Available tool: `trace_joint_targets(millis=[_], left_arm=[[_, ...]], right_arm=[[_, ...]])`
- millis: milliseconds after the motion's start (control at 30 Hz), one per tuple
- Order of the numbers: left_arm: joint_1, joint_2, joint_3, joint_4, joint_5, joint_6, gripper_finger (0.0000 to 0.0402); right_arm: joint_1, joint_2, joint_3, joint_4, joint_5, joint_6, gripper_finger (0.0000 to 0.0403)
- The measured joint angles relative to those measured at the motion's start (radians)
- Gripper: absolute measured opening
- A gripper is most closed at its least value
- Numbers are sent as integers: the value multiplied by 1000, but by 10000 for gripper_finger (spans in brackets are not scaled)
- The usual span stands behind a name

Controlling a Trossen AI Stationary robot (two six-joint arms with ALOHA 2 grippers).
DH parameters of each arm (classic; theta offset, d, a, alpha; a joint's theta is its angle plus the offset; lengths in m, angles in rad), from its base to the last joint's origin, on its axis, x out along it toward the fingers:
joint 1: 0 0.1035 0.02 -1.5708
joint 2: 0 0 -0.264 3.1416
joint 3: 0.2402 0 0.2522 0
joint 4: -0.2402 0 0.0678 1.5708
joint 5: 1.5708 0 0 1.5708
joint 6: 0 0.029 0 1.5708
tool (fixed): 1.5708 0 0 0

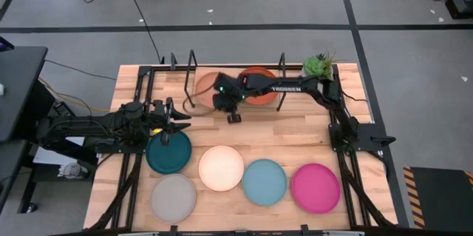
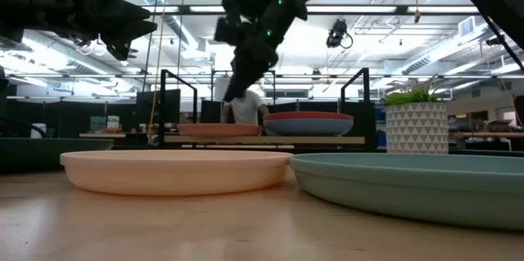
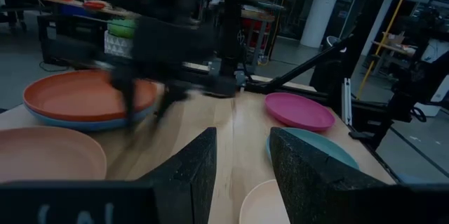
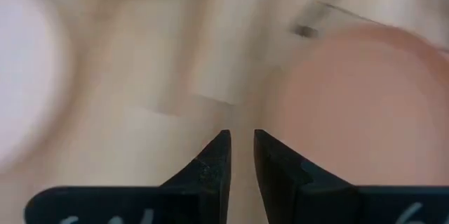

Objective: Place and stack plates onto a shelf
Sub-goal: Put the brown plate on the shelf

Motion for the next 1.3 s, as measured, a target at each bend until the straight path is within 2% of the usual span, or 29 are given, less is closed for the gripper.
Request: trace_joint_targets(millis=[133,300,467,733,933,1300], left_arm=[[0,1,0,0,0,19,141],[0,1,0,2,0,16,141],[0,1,0,2,0,-6,141],[0,1,0,1,0,-9,141],[0,1,0,1,0,-4,141],[0,1,0,0,0,-2,141]], right_arm=[[88,2,0,-18,-63,43,73],[163,4,-1,-18,123,16,83],[110,5,-8,52,126,18,91],[28,8,-152,274,102,17,92],[-1,8,-159,276,88,-9,94],[-40,8,-159,270,132,-82,94]])
